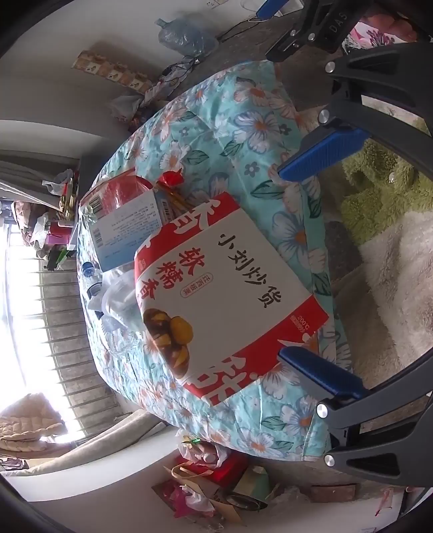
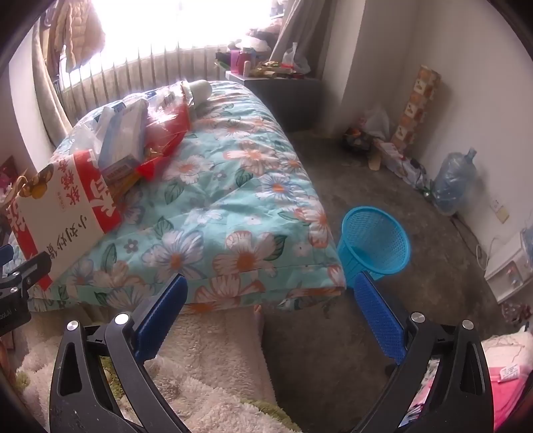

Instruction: Collect trash

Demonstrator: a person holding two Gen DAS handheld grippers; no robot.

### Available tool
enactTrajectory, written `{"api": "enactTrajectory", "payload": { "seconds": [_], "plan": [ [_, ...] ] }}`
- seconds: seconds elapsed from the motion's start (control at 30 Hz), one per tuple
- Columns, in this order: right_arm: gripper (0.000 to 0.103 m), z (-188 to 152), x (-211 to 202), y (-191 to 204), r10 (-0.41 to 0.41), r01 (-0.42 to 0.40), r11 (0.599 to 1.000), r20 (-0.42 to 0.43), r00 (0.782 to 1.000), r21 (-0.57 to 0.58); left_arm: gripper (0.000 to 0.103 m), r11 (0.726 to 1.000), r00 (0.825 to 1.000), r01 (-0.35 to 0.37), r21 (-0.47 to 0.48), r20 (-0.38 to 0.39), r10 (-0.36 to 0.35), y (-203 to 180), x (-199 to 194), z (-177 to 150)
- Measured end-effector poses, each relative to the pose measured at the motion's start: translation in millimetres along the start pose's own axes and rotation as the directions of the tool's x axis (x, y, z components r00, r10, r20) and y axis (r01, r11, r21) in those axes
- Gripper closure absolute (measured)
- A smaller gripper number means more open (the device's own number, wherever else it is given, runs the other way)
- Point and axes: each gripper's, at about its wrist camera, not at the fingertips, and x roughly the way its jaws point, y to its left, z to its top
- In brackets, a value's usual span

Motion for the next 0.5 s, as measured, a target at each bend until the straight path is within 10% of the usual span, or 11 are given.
{"api": "enactTrajectory", "payload": {
  "seconds": [0.5],
  "plan": [
    [0.008,2,1,13,-0.005,0.005,1.0,0.006,1.0,-0.009,0.006,1.0,1.0,0.003,-0.015,-0.005,-0.003,3,-1,6]
  ]
}}
